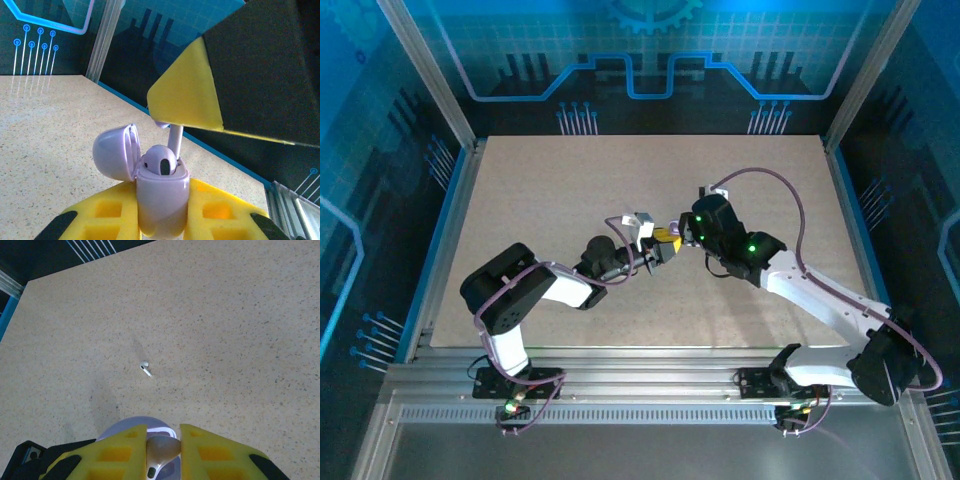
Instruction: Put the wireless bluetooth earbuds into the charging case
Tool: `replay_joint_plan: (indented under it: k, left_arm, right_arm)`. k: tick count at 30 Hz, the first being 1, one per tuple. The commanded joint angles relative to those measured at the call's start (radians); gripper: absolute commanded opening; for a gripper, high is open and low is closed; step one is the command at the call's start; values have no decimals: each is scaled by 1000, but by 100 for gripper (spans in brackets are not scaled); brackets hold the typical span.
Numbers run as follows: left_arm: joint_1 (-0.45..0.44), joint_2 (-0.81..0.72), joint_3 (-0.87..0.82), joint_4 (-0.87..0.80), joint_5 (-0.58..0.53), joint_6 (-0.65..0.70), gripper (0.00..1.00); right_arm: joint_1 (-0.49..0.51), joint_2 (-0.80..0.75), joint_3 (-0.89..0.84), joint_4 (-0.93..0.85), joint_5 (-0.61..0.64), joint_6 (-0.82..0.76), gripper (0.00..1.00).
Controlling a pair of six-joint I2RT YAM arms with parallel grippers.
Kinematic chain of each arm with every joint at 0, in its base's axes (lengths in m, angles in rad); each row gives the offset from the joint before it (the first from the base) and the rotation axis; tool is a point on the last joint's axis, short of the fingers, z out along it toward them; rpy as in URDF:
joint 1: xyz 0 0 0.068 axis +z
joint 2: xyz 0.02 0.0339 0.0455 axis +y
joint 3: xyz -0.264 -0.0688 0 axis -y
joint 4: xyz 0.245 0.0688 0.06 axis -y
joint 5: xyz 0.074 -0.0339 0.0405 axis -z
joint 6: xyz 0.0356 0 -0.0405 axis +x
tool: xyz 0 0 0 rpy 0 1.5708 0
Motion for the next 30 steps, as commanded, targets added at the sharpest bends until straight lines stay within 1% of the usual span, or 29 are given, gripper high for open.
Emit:
replay_joint_plan:
  k: [1, 13, 21, 30]
  left_arm:
    - [-7, -24, 25, 46, 16, 1, 18]
    - [-6, -29, 26, 47, 18, 4, 18]
    - [-5, -30, 26, 47, 21, 2, 18]
    - [-6, -31, 25, 46, 21, 4, 18]
  right_arm:
    - [15, 8, 0, -22, -14, 13, 20]
    - [16, 18, 1, -66, -6, -11, 20]
    - [4, 34, 17, -88, -71, -54, 21]
    - [-10, 21, 16, -93, -107, -45, 23]
